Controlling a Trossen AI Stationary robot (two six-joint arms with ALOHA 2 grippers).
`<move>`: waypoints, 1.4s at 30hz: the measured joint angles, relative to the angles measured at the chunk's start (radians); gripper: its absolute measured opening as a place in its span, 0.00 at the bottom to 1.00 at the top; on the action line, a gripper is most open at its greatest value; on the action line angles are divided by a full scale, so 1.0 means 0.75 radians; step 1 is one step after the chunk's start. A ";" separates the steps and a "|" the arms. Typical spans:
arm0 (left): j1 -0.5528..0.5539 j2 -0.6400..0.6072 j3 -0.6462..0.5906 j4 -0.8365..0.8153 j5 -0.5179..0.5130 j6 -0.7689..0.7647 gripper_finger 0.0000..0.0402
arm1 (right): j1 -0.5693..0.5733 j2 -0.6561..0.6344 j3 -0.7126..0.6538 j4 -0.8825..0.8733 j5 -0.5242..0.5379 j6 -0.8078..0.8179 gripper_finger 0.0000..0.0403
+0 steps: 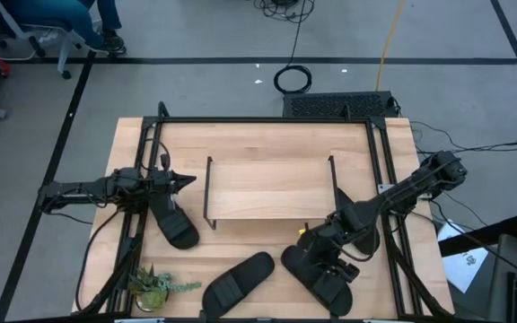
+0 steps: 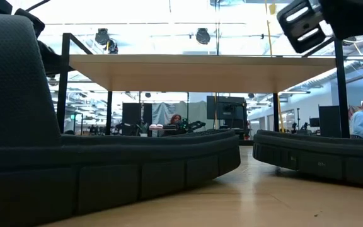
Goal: Pick and place slides into the shelf
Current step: Put the bottom right black slipper under the shelf
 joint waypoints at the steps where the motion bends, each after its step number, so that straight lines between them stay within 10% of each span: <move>1: 0.000 0.001 0.000 0.000 0.000 0.000 0.00 | 0.005 0.010 0.000 0.000 0.014 -0.016 0.41; 12: 0.000 0.020 0.000 0.001 -0.006 -0.009 0.00 | 0.036 0.186 0.030 -0.026 0.110 -0.070 0.41; 21: 0.000 0.019 -0.001 0.002 -0.009 -0.013 0.00 | -0.011 0.231 0.066 -0.128 -0.172 -0.010 0.41; 42: 0.000 0.019 -0.002 0.002 -0.009 -0.011 0.00 | 0.009 0.325 0.056 -0.137 -0.178 -0.119 0.41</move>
